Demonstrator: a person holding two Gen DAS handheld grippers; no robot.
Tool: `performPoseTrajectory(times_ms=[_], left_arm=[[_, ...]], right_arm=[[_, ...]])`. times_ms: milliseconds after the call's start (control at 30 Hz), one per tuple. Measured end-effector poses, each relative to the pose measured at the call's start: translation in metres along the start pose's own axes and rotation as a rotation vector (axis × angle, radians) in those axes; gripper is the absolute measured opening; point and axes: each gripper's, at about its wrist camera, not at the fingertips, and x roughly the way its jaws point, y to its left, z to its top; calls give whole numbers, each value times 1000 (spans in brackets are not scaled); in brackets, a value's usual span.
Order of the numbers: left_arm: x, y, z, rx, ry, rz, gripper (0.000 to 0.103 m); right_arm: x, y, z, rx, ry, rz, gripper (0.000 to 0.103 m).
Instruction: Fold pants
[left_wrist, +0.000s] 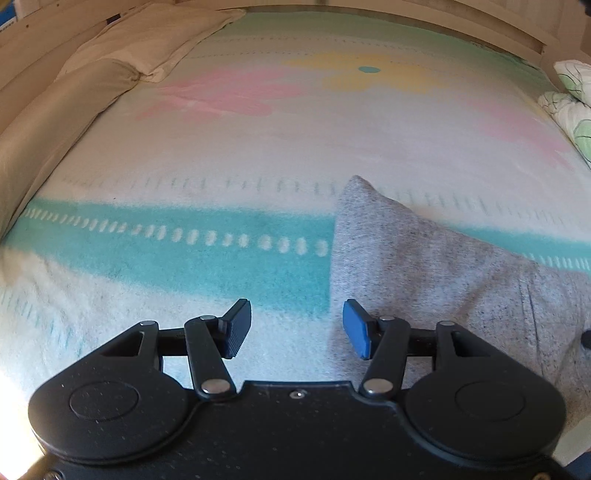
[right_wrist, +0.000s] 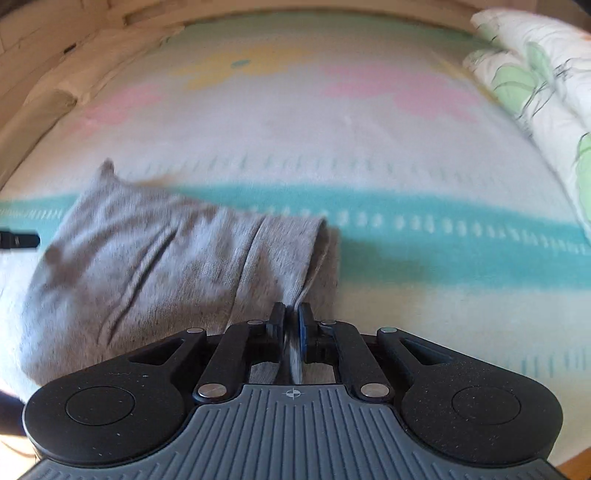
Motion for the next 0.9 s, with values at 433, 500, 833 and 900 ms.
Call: performPoseTrajectory(times_ms=[433,500,833,900], left_arm=[[33,-54,-15,184,22,54,70],[29,-55,-16,218,3,67,72],[26,-25,-18,156,3,14,80],[29,-19,-16,141,11,1,82]], right_arm=[[36,-3,-7,131,-56,49,68],[28,-9,-8,119,-55,58,68],[31,-31,-17,247,19,119,80],[34,-32,-17,257,34,127,81]])
